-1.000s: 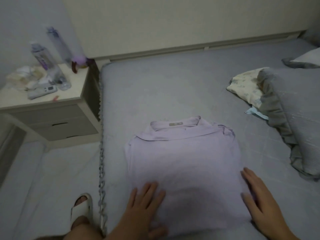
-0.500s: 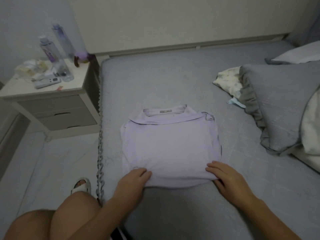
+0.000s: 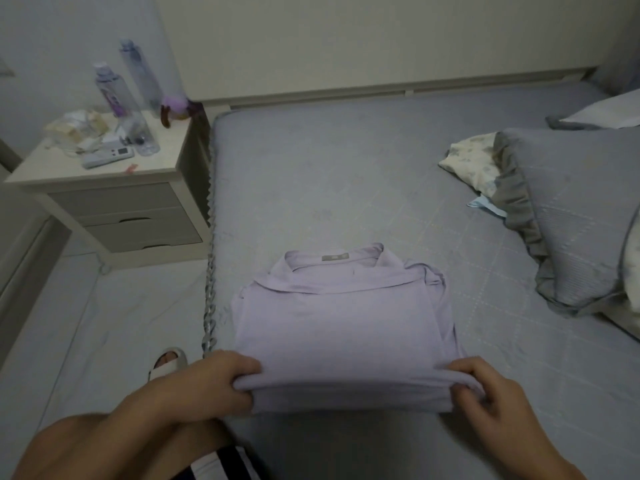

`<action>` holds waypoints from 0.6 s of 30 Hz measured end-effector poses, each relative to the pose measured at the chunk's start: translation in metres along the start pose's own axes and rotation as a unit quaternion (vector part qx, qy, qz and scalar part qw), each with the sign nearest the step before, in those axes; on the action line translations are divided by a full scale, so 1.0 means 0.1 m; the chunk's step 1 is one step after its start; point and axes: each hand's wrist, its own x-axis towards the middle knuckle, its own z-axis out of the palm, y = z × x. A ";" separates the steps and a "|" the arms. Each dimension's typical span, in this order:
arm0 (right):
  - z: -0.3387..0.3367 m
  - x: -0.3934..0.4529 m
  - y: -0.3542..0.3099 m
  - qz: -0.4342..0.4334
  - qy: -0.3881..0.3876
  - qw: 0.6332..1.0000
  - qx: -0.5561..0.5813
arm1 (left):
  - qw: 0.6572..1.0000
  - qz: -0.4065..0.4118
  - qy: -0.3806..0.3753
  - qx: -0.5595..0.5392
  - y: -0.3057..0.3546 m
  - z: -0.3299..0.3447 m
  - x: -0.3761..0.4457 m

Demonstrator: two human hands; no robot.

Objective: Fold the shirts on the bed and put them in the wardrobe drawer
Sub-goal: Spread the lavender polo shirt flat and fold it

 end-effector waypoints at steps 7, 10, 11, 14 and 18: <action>-0.02 0.95 -0.31 0.035 0.055 0.997 0.039 | 0.924 -0.058 0.215 -0.311 -0.27 -0.47 0.39; 0.06 1.59 -0.31 0.053 0.090 0.994 -0.022 | 0.838 -0.126 0.329 -0.417 -0.40 -0.54 0.84; 0.11 1.77 -0.29 0.060 0.090 0.993 -0.040 | 0.818 -0.141 0.359 -0.427 -0.42 -0.55 0.99; 0.34 2.08 -0.15 0.141 0.053 0.982 -0.112 | 0.843 -0.210 0.395 -0.299 -0.44 -0.48 1.33; 0.69 2.03 -0.16 0.195 0.084 0.938 -0.275 | 0.861 -0.260 0.435 -0.043 -0.34 -0.23 1.42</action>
